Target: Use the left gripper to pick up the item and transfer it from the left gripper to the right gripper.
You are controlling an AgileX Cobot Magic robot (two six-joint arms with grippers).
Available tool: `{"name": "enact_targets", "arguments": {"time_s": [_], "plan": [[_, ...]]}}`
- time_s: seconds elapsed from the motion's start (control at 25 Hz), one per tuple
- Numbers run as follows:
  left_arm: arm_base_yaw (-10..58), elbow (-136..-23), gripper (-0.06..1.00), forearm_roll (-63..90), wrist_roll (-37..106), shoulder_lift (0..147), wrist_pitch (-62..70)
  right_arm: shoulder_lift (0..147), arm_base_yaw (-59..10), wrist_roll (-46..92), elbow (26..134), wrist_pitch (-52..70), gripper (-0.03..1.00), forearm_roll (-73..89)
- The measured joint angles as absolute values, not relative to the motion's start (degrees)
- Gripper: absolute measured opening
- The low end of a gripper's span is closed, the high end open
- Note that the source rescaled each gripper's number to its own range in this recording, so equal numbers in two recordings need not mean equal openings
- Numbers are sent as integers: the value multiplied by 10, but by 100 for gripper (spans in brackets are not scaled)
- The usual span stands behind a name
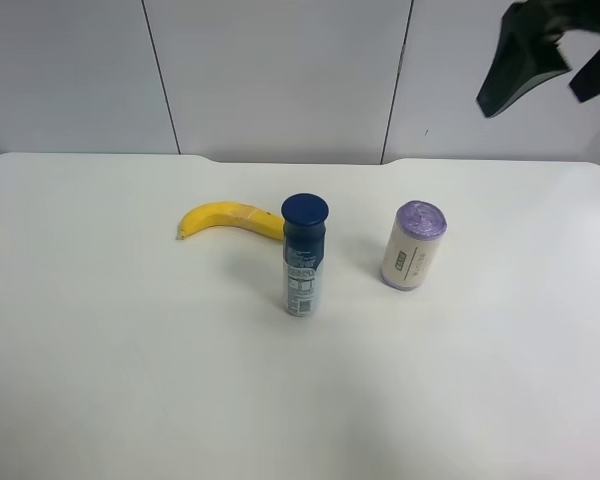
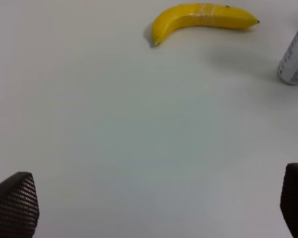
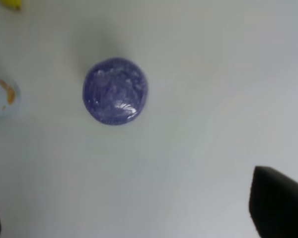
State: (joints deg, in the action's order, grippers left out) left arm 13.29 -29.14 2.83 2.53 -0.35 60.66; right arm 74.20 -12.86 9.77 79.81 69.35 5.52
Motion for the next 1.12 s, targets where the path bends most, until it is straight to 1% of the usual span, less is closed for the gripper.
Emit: {"name": "enact_targets", "arguments": {"time_s": [0.16, 0.68, 0.84, 1.12], "plan": [[133, -291, 99, 28, 25, -4, 607, 629, -129, 98, 736, 694, 100, 50], [133, -291, 99, 28, 25, -4, 607, 237, -129, 98, 433, 698, 100, 49], [133, -291, 99, 28, 25, -4, 607, 144, -129, 88, 368, 683, 100, 49], [133, -291, 99, 28, 25, -4, 607, 28, -129, 57, 304, 637, 100, 49]]}}
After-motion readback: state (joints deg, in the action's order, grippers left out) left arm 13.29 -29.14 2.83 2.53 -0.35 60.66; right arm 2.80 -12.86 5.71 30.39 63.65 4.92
